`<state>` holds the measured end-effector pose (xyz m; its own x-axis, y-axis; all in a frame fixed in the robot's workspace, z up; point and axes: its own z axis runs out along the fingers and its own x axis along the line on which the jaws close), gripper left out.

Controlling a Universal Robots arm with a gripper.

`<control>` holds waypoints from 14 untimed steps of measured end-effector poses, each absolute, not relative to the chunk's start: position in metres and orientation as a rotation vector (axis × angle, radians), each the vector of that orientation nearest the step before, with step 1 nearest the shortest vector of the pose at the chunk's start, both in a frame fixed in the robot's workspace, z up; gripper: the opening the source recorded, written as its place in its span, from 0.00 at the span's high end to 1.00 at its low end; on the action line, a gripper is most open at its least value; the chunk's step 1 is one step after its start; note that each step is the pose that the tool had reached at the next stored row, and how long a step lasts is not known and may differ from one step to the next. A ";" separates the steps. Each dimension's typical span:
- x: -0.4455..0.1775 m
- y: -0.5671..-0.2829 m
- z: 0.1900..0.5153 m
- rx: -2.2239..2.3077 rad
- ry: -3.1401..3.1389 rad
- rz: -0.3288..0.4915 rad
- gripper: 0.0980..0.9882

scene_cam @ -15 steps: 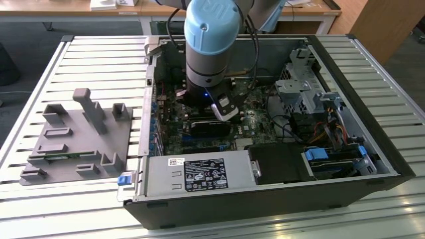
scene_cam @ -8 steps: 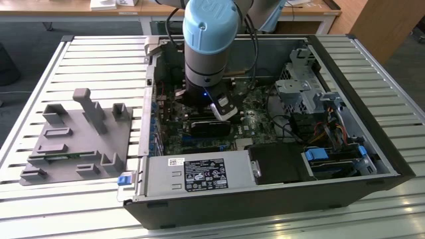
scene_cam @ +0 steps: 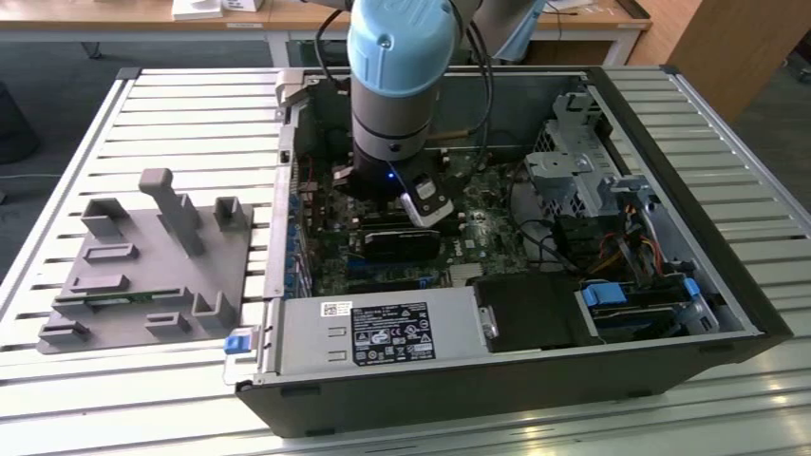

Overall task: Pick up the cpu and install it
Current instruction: 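Install the second cpu locking lever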

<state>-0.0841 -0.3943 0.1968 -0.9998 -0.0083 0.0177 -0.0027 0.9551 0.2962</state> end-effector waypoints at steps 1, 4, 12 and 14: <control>-0.084 -0.394 0.198 0.008 -3.088 -0.468 0.99; -0.084 -0.394 0.203 0.007 -3.088 -0.468 0.99; -0.084 -0.394 0.223 0.007 -3.087 -0.467 0.99; -0.084 -0.394 0.227 0.007 -3.087 -0.467 0.99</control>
<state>-0.0841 -0.3943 0.2274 -0.9998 -0.0071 0.0188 -0.0013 0.9553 0.2958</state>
